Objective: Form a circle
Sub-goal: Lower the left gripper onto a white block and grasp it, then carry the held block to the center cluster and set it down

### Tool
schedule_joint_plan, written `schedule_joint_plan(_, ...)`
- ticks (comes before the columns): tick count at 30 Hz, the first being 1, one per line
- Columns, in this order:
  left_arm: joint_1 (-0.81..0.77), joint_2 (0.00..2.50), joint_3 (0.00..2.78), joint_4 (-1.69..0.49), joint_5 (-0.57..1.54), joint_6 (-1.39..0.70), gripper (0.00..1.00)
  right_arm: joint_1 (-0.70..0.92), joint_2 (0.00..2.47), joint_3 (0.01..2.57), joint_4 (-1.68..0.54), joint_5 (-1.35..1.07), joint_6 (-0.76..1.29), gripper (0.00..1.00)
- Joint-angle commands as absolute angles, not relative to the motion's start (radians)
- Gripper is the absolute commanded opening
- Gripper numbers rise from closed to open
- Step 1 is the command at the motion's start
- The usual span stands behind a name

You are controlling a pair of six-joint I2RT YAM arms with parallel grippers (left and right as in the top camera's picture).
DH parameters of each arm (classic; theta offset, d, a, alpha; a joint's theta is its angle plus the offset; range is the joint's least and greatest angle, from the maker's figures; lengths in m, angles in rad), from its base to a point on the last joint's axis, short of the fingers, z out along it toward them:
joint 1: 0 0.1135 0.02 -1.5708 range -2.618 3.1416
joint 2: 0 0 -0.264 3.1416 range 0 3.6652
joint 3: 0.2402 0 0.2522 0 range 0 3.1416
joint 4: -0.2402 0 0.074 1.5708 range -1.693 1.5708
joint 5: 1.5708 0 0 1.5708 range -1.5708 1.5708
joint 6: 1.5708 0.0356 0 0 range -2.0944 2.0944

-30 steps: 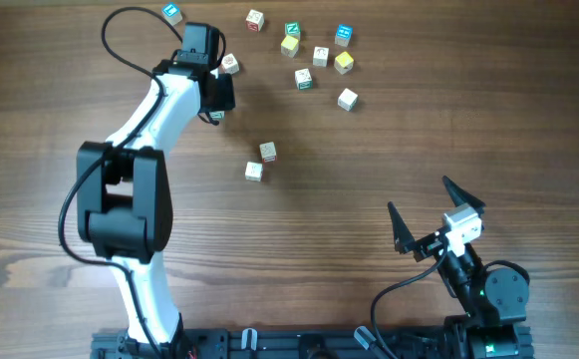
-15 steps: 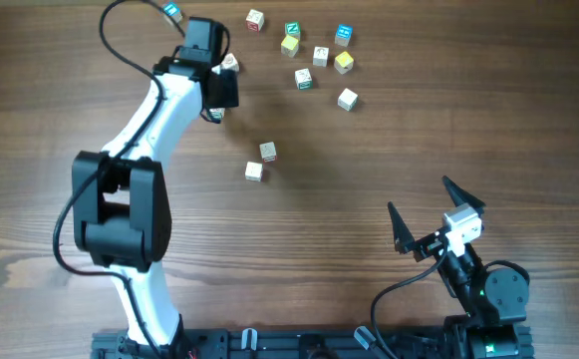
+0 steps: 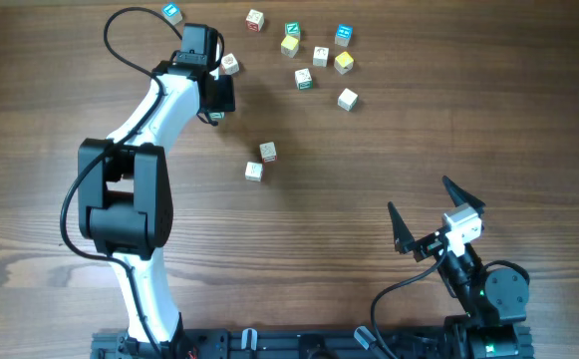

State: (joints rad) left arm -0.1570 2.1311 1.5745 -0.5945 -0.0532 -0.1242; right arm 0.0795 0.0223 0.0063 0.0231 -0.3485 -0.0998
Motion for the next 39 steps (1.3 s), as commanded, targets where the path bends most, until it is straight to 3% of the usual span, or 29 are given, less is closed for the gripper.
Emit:
schedule_joint_plan(1,-0.159,2.144,1.557,-0.589,-0.037,-0.112,0.54,0.082,0.018,0.005,0.028,-0.358,-0.105,1.00)
schedule_joint_plan(4,-0.159,2.150,1.546,-0.586,-0.038,-0.112,0.47,0.082,0.018,0.005,0.028,-0.358,-0.105,1.00)
schedule_joint_plan(12,-0.159,2.173,1.530,-0.548,-0.038,-0.112,0.46,0.082,0.018,0.005,0.028,-0.357,-0.105,1.00)
schedule_joint_plan(16,-0.159,2.173,1.530,-0.541,-0.038,-0.112,0.36,0.082,0.018,0.005,0.028,-0.358,-0.105,1.00)
schedule_joint_plan(19,-0.159,2.172,1.530,-0.542,-0.038,-0.111,0.35,0.082,0.018,0.005,0.028,-0.357,-0.105,1.00)
schedule_joint_plan(27,-0.172,2.022,1.530,-0.573,-0.037,-0.111,0.29,0.082,0.018,0.005,0.028,-0.358,-0.105,1.00)
schedule_joint_plan(39,-0.418,1.893,1.530,-0.748,-0.038,-0.081,0.30,0.082,0.018,0.005,0.028,-0.358,-0.105,1.00)
